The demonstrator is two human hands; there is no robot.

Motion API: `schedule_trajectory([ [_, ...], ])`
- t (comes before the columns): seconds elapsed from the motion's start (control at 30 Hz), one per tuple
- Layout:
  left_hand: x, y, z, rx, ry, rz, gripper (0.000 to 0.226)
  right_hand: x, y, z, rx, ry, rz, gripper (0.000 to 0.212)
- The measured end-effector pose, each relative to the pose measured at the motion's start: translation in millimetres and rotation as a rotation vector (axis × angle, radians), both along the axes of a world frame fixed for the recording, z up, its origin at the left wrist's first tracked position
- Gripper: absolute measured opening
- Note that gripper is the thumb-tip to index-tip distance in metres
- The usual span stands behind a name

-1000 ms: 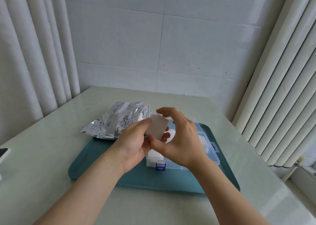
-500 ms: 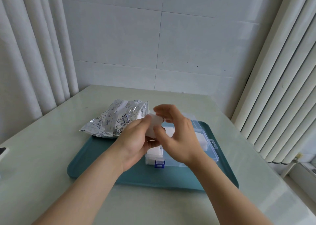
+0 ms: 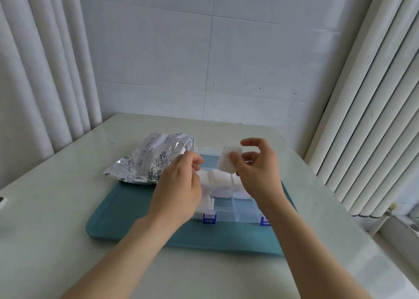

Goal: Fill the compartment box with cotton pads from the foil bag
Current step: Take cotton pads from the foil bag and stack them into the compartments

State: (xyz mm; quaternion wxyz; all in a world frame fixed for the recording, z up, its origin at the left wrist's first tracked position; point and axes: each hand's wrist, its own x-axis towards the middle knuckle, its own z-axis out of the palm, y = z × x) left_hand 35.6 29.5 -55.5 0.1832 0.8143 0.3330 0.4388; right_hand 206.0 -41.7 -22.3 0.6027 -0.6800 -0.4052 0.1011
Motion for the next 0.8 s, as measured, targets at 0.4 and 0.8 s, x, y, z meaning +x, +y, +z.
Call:
schedule_trajectory([
  [0.4, 1, -5, -3, -0.091, 0.221, 0.021, 0.049, -14, 24, -16, -0.229, -0.262, 0.168, 0.018],
  [0.8, 2, 0, -6, -0.041, 0.174, 0.073, 0.007, -30, 35, -17, -0.349, -0.725, -0.033, 0.017],
])
